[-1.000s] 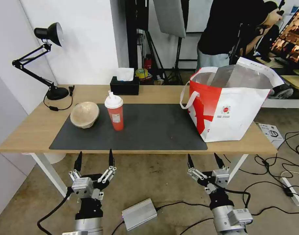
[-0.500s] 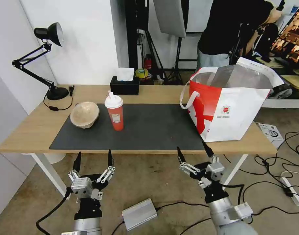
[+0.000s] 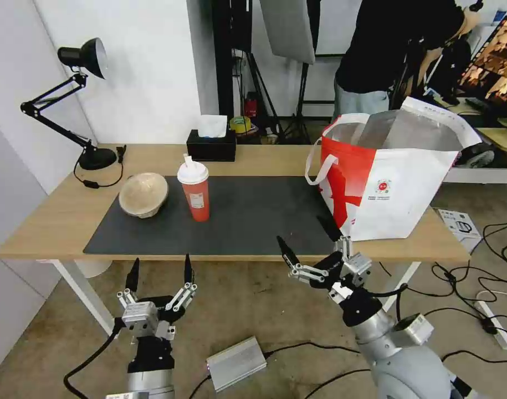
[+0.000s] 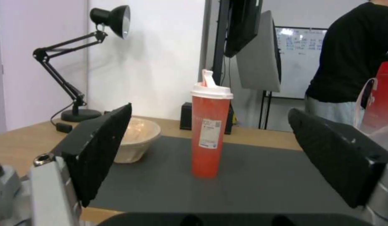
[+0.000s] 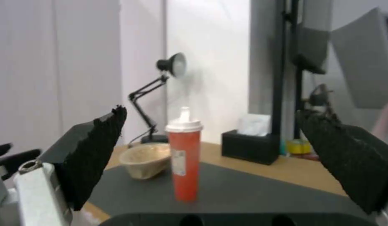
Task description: Pick up the trash from the table and place it into the takeout bag.
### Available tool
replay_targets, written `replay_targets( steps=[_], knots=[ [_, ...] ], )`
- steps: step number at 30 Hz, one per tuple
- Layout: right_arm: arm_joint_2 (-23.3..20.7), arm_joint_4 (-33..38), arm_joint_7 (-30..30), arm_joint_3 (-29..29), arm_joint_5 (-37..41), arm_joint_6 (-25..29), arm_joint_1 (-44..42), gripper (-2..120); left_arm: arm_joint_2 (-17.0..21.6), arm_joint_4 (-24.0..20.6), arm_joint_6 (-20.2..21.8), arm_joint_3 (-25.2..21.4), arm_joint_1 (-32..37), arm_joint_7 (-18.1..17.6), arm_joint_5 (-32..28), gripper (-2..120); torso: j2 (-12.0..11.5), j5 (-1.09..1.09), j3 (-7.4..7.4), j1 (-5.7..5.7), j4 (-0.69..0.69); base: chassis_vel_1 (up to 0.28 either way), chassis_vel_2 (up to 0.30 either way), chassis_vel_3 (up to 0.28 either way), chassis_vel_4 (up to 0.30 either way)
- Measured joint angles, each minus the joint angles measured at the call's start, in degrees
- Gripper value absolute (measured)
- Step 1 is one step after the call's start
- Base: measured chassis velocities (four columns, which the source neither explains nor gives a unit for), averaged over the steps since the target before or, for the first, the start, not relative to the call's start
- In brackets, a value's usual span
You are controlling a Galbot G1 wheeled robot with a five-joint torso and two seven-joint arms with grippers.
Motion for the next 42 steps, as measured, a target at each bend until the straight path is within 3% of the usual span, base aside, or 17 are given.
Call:
replay_targets(
  steps=[6,14,24,42],
  knots=[
    [-2.2,0.36,-2.94,-1.37,4.25,-2.5,3.02,100,0.01,0.14,-0.01,0.08,-0.15,0.05,0.01,100,0.0,0.0,0.0,0.0,0.0,0.0,0.0,0.0,0.0],
    [-3.55,-0.54,-3.77,-7.61,7.84,-5.86,11.9,100,-0.02,0.55,-0.19,0.77,-0.12,0.11,0.31,100,0.0,-0.01,0.0,0.0,0.0,0.0,0.0,0.0,0.0],
    [-0.73,-3.98,-1.83,-17.43,10.57,-7.74,22.96,100,-0.04,0.65,-0.23,0.24,-0.04,0.13,0.6,100,0.0,0.0,0.0,0.0,0.0,0.0,0.0,0.0,0.0],
    [3.21,-10.42,0.55,-24.43,13.93,-9.87,34.07,100,-0.06,0.19,-0.41,-0.72,0.04,-0.02,0.47,100,0.0,0.0,0.0,0.0,0.0,0.0,0.0,0.0,0.0]
  ],
)
